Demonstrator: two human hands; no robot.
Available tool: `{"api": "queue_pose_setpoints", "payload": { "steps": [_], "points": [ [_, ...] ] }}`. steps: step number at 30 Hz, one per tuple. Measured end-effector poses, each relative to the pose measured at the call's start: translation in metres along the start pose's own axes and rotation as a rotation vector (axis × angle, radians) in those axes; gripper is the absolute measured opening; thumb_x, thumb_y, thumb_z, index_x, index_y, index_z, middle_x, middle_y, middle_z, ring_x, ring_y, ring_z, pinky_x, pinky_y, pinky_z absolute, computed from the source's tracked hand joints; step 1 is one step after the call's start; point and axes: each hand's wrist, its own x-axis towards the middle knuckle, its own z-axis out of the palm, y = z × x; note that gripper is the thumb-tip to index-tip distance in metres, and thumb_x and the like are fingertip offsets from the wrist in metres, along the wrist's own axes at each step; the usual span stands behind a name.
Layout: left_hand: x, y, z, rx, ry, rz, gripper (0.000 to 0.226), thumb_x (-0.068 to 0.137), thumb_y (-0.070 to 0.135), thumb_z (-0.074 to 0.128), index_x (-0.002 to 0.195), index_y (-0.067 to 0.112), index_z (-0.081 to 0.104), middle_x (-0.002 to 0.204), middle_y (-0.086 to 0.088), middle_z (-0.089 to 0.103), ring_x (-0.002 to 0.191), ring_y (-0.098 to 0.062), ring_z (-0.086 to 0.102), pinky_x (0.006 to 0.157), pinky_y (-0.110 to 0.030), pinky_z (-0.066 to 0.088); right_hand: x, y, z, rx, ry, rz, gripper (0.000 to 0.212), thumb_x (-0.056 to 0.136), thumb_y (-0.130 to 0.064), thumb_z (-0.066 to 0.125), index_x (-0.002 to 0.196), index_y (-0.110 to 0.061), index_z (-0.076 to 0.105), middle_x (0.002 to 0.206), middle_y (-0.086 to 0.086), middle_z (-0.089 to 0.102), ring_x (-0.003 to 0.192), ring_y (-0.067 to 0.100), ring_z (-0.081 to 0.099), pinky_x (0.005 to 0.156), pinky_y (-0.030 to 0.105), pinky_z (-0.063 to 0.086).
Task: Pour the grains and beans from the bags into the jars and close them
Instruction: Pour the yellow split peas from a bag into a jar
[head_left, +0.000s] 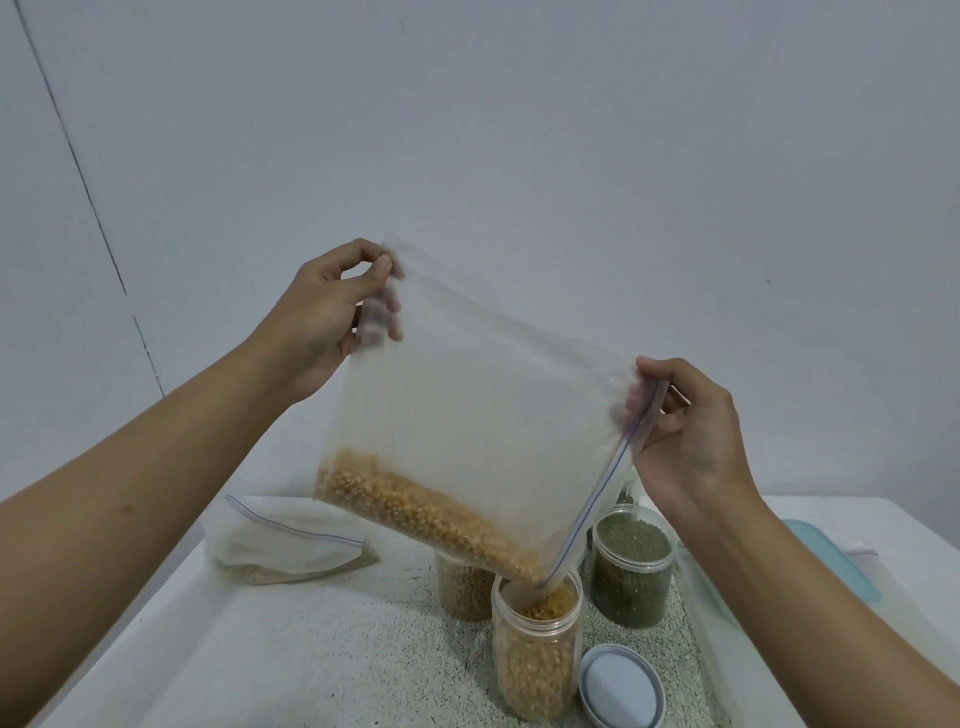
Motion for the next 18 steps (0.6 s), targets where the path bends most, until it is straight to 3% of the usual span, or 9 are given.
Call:
{"api": "queue_pose_setpoints", "payload": {
  "steps": [18],
  "points": [
    [-0.0012, -0.0034, 0.0015, 0.004, 0.006, -0.014, 0.021, 0.105, 0.028, 0.055, 0.088, 0.021, 0.064, 0.076, -0.004, 0.059, 0.062, -0.025, 0.061, 0.066, -0.036, 0.036, -0.003, 0.0005, 0.0017, 0.003, 0.012, 0.007, 0.015, 0.086, -0.001, 0.063, 0.074, -0.009, 0.062, 0.063, -0.003, 0.057, 0.051, 0.009, 0.055, 0.061, 0.025, 0.047]
  ]
}}
